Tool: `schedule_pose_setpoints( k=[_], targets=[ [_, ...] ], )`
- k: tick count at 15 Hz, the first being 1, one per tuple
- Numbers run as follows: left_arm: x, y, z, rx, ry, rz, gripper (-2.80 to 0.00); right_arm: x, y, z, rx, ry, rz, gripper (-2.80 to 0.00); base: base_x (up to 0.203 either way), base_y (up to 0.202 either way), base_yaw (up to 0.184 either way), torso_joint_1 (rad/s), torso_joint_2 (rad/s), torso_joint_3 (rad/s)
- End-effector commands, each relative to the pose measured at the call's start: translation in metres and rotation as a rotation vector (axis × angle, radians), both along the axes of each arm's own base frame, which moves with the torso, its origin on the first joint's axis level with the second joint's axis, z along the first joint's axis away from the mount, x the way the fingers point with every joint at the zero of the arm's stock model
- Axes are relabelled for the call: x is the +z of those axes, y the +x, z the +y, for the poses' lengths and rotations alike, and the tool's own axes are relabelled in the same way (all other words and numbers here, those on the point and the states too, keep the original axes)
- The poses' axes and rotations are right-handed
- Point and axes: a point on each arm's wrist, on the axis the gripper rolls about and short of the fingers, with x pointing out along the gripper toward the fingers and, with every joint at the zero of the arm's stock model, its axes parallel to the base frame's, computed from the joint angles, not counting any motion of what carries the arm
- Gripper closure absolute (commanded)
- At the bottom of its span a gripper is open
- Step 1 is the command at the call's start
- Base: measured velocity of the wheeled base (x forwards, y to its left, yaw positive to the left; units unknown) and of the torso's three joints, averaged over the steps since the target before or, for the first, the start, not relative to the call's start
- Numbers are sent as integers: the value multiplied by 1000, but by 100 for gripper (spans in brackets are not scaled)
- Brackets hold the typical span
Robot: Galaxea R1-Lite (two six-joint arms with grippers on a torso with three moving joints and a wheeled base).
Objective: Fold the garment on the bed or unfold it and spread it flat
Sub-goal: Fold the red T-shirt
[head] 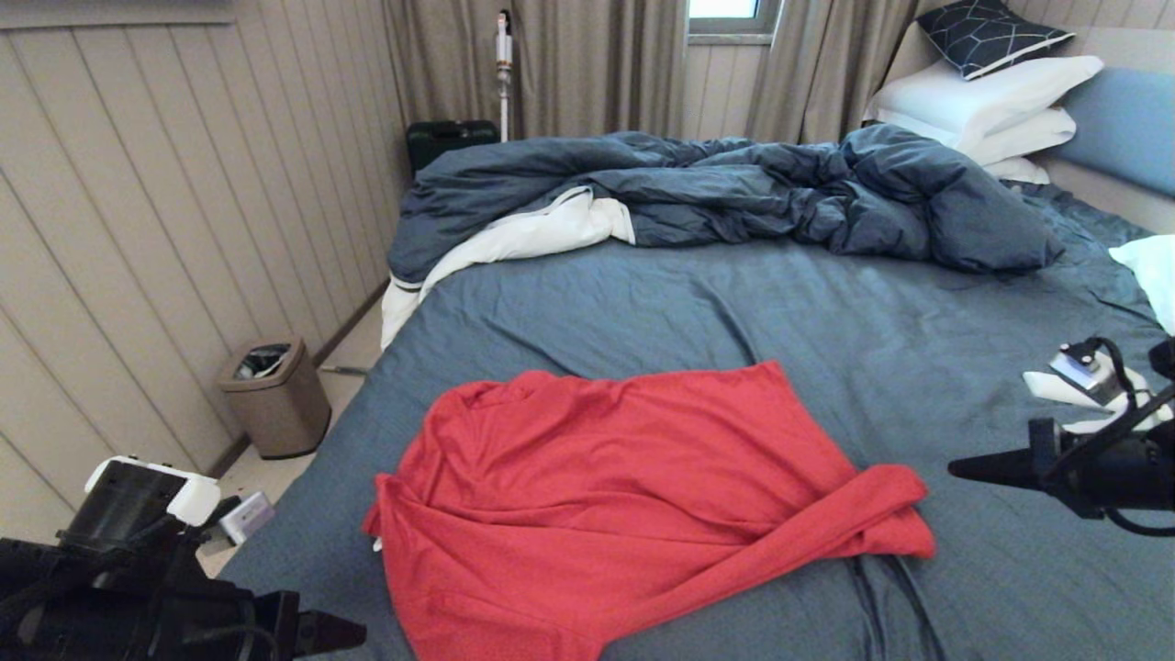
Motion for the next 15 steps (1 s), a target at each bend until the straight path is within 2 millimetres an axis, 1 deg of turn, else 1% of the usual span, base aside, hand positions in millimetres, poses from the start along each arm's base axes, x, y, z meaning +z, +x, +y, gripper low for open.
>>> schedule_pose_setpoints(
  k=[1,2,4,7,9,10,12,15],
  targets=[
    [-10,-9,1,-22,2,2,-280,7,2,-6,-20,11,8,0,0,0,0,0,0,0],
    [-13,-11,-3,-50,1,-4,-280,10,3,-9,-32,24,32,0,0,0,0,0,0,0],
    [-15,-6,-8,-73,-5,-25,-280,10,3,-16,-64,28,76,0,0,0,0,0,0,0],
    [-22,9,-17,-91,-8,-21,-280,12,4,-18,-120,-50,110,0,0,0,0,0,0,0],
    [-29,19,-24,-105,-8,-11,-280,14,6,-19,-133,-51,140,0,0,0,0,0,0,0],
    [-30,19,-27,-114,-9,-10,-280,15,6,-20,-137,-47,145,0,0,0,0,0,0,0],
    [-33,16,-34,-153,-2,7,-280,24,7,-20,-144,-45,144,0,0,0,0,0,0,0],
    [-32,17,-37,-151,-4,5,-280,25,7,-20,-144,-42,148,0,0,0,0,0,0,0]
  ],
)
